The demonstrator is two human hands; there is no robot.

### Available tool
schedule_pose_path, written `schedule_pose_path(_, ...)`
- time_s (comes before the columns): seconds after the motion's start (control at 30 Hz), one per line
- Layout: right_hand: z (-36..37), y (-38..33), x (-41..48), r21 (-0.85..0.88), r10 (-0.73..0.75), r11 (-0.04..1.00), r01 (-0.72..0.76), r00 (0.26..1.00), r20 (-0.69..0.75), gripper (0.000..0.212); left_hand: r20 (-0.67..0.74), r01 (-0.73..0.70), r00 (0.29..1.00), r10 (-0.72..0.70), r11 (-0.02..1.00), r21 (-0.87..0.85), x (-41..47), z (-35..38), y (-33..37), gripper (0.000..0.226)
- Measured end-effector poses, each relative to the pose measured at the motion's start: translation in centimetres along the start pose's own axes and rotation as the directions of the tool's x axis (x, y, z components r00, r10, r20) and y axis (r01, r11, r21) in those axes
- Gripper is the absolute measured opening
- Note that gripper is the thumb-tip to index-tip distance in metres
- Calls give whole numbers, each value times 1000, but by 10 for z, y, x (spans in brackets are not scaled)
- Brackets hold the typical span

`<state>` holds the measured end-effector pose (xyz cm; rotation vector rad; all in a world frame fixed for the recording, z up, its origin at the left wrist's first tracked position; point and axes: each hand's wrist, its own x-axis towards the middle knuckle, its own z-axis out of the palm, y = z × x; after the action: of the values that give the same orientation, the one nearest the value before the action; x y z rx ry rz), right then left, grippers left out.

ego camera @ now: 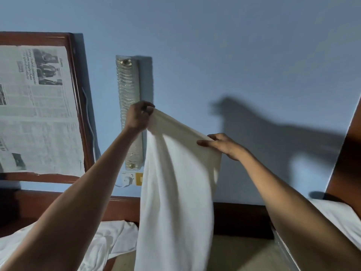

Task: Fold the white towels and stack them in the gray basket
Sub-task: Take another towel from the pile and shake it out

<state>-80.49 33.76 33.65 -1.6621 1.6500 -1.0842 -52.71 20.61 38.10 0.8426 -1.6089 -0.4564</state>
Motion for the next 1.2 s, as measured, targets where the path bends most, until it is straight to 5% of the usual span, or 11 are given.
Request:
schedule_pose_path(0.17,-13,28,-9,-82,116,989,-122,991,-70,52,-215,205,955,-203,979,-10,0,-45,-35,29)
schedule_pose_path(0.37,-34,64,-18,-273,196,930,-246,960,-198,41,-419,367,824,-382,923,-119,-12,-89,-65,31)
schedule_pose_path(0.53,-43,85,-19,-824,118,509,-249,968,-219,62,-495,419,750,-438,894,-158,-27,-101,-74,38)
schedule_pose_path(0.73,-55,79,-26,-927,47,246,-284,958,-281,79,-579,393,709,-403,907,-150,-25,-113,-72,37)
schedule_pose_path(0.87,-64,71,-29,-911,34,215,-353,934,-354,80,-586,373,720,-373,919,-128,-16,-126,-72,36)
schedule_pose_path(1.03,-69,52,-27,-847,13,192,-496,864,-503,52,-584,349,736,-343,931,-106,-18,-124,-62,38)
schedule_pose_path(1.2,-77,30,-29,-768,-49,258,-586,786,-617,58,-578,381,735,-355,921,-81,-32,-126,-58,34)
